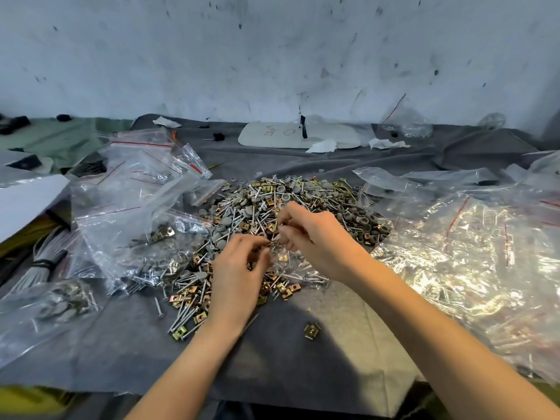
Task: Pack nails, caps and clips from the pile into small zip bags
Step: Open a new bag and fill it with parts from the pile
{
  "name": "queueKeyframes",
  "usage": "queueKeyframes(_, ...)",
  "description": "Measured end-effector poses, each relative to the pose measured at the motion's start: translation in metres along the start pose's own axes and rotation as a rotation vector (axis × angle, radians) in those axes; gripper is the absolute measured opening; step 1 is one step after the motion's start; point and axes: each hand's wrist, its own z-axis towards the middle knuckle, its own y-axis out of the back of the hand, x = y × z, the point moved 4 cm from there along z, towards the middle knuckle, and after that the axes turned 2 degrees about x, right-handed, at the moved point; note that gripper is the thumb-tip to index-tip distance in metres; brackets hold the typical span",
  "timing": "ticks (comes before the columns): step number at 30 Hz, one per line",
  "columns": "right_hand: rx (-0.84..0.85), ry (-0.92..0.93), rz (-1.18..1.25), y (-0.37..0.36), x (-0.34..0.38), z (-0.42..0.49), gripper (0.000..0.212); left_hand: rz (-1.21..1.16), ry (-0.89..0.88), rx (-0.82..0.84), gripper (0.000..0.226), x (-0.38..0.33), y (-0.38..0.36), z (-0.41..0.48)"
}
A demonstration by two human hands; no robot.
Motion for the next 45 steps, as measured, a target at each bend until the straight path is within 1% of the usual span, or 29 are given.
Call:
queueKeyframes(2, -0.034, 0.0, 0.002, 0.003, -0.001, -0.002, 0.002, 0.04, -0.1, 0.008, 0.013, -0.008, 0.002, 0.003)
queueKeyframes(5, -0.078, 0.002, 0.006, 0.012, -0.001, -0.004, 0.003, 0.074, -0.207, 0.056, 0.022, -0.02, 0.004, 0.007)
queueKeyframes(8, -0.118, 0.011, -0.001, 0.028, -0.001, -0.007, 0.006, 0.095, -0.261, 0.096, 0.015, -0.027, 0.005, 0.012)
queueKeyframes(10, -0.135, 0.047, -0.058, 0.04, 0.003, -0.009, 0.004, 0.117, -0.293, 0.097, 0.015, -0.035, 0.006, 0.019)
queueKeyframes(12, -0.17, 0.094, -0.14, 0.055, 0.009, -0.012, 0.007, 0.108, -0.345, 0.126, 0.014, -0.05, 0.007, 0.03)
queueKeyframes(16, -0.201, 0.106, -0.255, 0.088, 0.016, -0.018, 0.008, 0.098, -0.536, 0.17, 0.008, -0.088, 0.011, 0.055)
queueKeyframes(18, -0.212, 0.1, -0.293, 0.102, 0.017, -0.022, 0.008, 0.105, -0.614, 0.195, 0.008, -0.103, 0.011, 0.064)
queueKeyframes(23, -0.262, 0.096, -0.275, 0.118, 0.015, -0.03, 0.011, 0.126, -0.674, 0.235, 0.008, -0.12, 0.007, 0.074)
queueKeyframes(25, -0.306, 0.088, -0.263, 0.121, 0.012, -0.033, 0.02, 0.12, -0.678, 0.244, 0.009, -0.122, 0.006, 0.075)
queueKeyframes(27, -0.4, 0.1, -0.209, 0.124, 0.007, -0.038, 0.023, 0.093, -0.674, 0.244, 0.008, -0.123, 0.005, 0.077)
queueKeyframes(29, -0.441, 0.077, -0.043, 0.119, -0.004, -0.045, 0.025, 0.076, -0.663, 0.237, 0.008, -0.122, 0.005, 0.079)
queueKeyframes(30, -0.436, 0.046, 0.052, 0.113, -0.013, -0.048, 0.024, 0.077, -0.657, 0.235, 0.008, -0.121, 0.005, 0.08)
queueKeyframes(33, -0.445, -0.046, 0.296, 0.084, -0.044, -0.055, 0.005, 0.079, -0.652, 0.257, 0.009, -0.119, 0.0, 0.08)
queueKeyframes(35, -0.477, -0.098, 0.408, 0.064, -0.063, -0.058, 0.018, 0.081, -0.677, 0.306, 0.014, -0.116, -0.006, 0.075)
queueKeyframes(36, -0.527, -0.114, 0.423, 0.055, -0.071, -0.06, 0.021, 0.08, -0.675, 0.338, 0.016, -0.113, -0.01, 0.073)
queueKeyframes(37, -0.606, -0.127, 0.423, 0.048, -0.077, -0.062, 0.024, 0.074, -0.642, 0.364, 0.021, -0.107, -0.013, 0.073)
queueKeyframes(39, -0.808, -0.124, 0.395, 0.038, -0.084, -0.069, 0.03, 0.072, -0.474, 0.364, 0.03, -0.088, -0.016, 0.075)
queueKeyframes(40, -0.902, -0.096, 0.353, 0.032, -0.085, -0.073, 0.03, 0.106, -0.372, 0.365, 0.03, -0.076, -0.017, 0.076)
queueKeyframes(41, -0.974, -0.047, 0.287, 0.027, -0.083, -0.077, 0.026, 0.18, -0.288, 0.41, 0.027, -0.061, -0.02, 0.075)
queueKeyframes(43, -1.038, 0.046, 0.126, 0.016, -0.079, -0.083, 0.013, 0.412, -0.211, 0.636, 0.023, -0.036, -0.032, 0.063)
queueKeyframes(44, -1.053, 0.077, 0.068, 0.013, -0.078, -0.085, 0.009, 0.537, -0.213, 0.752, 0.025, -0.026, -0.038, 0.054)
queueKeyframes(45, -1.069, 0.103, 0.029, 0.011, -0.078, -0.087, 0.009, 0.638, -0.228, 0.829, 0.027, -0.017, -0.042, 0.046)
